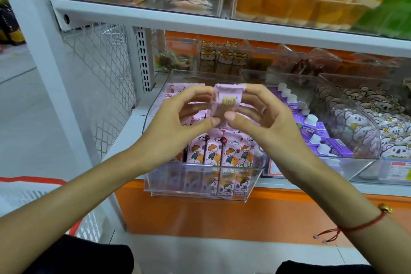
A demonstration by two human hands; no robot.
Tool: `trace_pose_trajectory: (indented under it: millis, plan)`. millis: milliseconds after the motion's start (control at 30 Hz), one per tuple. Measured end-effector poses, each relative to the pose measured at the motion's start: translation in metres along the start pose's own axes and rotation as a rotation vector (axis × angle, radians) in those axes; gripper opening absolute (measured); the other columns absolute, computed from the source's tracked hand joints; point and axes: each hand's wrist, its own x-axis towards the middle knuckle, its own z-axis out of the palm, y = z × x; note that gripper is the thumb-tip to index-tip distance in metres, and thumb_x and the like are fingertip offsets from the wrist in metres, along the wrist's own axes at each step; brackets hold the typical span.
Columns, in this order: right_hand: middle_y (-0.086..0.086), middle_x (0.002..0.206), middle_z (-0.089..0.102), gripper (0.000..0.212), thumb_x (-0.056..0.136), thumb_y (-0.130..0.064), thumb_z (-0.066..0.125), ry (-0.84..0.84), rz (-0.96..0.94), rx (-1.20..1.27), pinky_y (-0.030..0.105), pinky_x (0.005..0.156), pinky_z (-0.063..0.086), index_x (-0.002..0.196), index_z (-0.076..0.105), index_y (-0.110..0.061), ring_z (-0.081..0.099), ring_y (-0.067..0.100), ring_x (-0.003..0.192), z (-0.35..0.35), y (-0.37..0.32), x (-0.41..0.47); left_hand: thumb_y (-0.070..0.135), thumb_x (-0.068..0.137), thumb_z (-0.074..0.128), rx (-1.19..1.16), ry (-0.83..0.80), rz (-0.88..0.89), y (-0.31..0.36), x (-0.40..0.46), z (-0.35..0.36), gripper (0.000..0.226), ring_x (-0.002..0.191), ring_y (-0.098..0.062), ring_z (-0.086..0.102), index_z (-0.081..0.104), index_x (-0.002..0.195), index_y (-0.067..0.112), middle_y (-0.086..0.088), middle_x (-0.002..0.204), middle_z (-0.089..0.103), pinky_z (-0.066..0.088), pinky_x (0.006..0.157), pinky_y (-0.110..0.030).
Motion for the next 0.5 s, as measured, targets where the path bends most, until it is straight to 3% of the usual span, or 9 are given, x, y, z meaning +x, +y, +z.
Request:
trace_pose_trajectory:
  millis: [200,300,367,433,500]
  plan:
    - [-0.006,0.113,0.067,0.033,0.083,-0.015,0.07,0.043,-0.056,-0.052,0.016,0.087,0.049,0.114,0.061,-0.02,0.063,0.007,0.106,0.001,-0.001,0.0,0.011,0.086,0.068,0.002,0.004,0.032,-0.002,-0.001,0.002,0.039,0.112,-0.003,0.061,0.058,0.122,0.025,0.011,0.119,0.065,0.046,0.098,-0.019]
    - [-0.012,0.108,0.063,0.044,0.075,-0.04,0.072,0.132,-0.021,-0.198,0.017,0.073,0.053,0.115,0.057,-0.028,0.064,0.004,0.093,0.006,-0.004,-0.002,0.022,0.085,0.071,0.152,0.124,0.09,-0.001,-0.001,0.003,0.037,0.108,-0.005,0.06,0.06,0.119,0.028,0.013,0.113,0.065,0.048,0.095,-0.023]
    - [-0.01,0.096,0.062,0.047,0.069,-0.051,0.07,0.212,0.011,-0.228,0.024,0.063,0.056,0.104,0.056,-0.022,0.065,0.006,0.075,0.011,-0.006,-0.004,0.028,0.081,0.074,0.273,0.153,0.136,0.0,-0.002,0.005,0.036,0.103,-0.01,0.059,0.059,0.114,0.035,0.013,0.11,0.062,0.049,0.092,-0.03]
    - [0.002,0.089,0.064,0.042,0.077,-0.044,0.069,0.251,0.034,-0.196,0.034,0.057,0.057,0.095,0.056,-0.008,0.067,0.012,0.066,0.012,-0.007,-0.003,0.032,0.078,0.076,0.345,0.11,0.169,0.0,-0.004,0.007,0.038,0.099,-0.011,0.057,0.057,0.11,0.04,0.015,0.108,0.058,0.048,0.087,-0.03]
    - [0.012,0.085,0.067,0.03,0.084,-0.031,0.068,0.266,0.076,-0.155,0.034,0.058,0.058,0.088,0.06,-0.003,0.069,0.017,0.07,0.009,-0.006,0.0,0.042,0.079,0.073,0.354,0.033,0.148,0.0,-0.005,0.009,0.039,0.104,-0.007,0.054,0.054,0.112,0.038,0.019,0.112,0.055,0.047,0.088,-0.028]
